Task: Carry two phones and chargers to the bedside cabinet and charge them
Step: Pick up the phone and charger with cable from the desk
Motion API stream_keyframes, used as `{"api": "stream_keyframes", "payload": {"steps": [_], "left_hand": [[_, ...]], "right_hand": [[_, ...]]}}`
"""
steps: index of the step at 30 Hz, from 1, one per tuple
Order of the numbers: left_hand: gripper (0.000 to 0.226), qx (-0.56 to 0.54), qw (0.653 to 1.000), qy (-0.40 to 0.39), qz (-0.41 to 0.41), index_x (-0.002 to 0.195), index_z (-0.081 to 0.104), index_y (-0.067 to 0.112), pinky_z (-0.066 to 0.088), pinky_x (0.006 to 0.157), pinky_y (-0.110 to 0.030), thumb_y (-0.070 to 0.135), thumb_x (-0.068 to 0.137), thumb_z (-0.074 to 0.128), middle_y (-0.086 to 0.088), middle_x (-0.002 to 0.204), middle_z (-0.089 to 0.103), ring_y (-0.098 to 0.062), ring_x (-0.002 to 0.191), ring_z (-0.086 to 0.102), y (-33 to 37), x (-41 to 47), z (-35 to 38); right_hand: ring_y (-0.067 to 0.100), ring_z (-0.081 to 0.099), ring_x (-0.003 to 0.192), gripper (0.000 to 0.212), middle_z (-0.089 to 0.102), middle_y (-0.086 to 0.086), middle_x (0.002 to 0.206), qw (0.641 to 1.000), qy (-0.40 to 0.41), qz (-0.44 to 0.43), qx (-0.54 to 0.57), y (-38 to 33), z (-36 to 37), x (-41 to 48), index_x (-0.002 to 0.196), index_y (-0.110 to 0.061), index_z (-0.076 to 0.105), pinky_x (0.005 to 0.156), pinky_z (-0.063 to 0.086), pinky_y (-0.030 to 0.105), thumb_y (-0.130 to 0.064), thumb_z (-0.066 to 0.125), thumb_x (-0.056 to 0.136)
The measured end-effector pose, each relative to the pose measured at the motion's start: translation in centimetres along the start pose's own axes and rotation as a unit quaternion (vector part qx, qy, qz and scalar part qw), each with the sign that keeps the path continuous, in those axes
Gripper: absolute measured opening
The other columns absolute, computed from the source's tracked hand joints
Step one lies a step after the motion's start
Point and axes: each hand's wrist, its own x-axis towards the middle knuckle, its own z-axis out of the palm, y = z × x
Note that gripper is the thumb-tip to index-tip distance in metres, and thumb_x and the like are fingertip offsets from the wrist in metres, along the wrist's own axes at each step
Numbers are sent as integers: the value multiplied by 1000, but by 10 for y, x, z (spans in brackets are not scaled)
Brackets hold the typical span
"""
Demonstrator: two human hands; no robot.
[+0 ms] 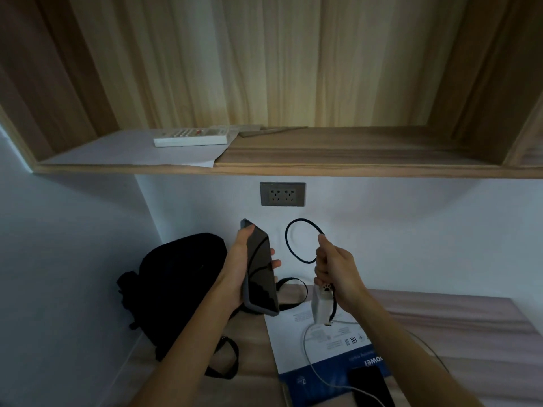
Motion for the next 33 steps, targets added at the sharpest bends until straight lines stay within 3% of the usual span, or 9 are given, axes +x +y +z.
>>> {"api": "stream_keyframes", "payload": {"steps": [8,17,22,27,33], "left_hand": [[62,26,999,-21,-27,125,60,2,47,61,-36,55,100,41,-19,101,65,-32,70,63,-5,19,19],[56,120,989,-74,-39,117,66,6,52,49,-27,55,99,44,-14,96,72,-19,55,69,-29,36,39],[54,164,979,-119,-37,112,70,15,58,62,-37,61,96,47,-8,91,79,-24,69,75,-42,33,59],[44,240,958,-154,-24,103,69,26,60,81,-54,62,97,44,-8,104,75,-23,79,78,-51,15,87],[45,272,946,-175,-11,106,68,27,56,93,-57,61,98,41,-8,106,75,-27,87,76,-59,-15,123]], "right_hand": [[9,21,40,52,26,-6,49,996,83,8,30,-9,-11,-2,65,-18,47,38,23,23,-52,36,103],[12,20,44,50,26,-3,50,990,131,-7,49,-15,-33,-36,66,-14,54,46,19,29,-42,38,105],[13,19,45,52,25,-4,51,983,173,-19,53,-21,-52,-57,62,-15,52,45,18,27,-43,39,105],[13,20,46,50,25,-3,53,977,209,-33,43,-25,-79,-78,65,-14,50,44,21,25,-43,39,105],[11,23,43,49,30,-6,49,969,234,-53,61,-31,-119,-110,68,-12,54,43,21,25,-43,41,104]]}}
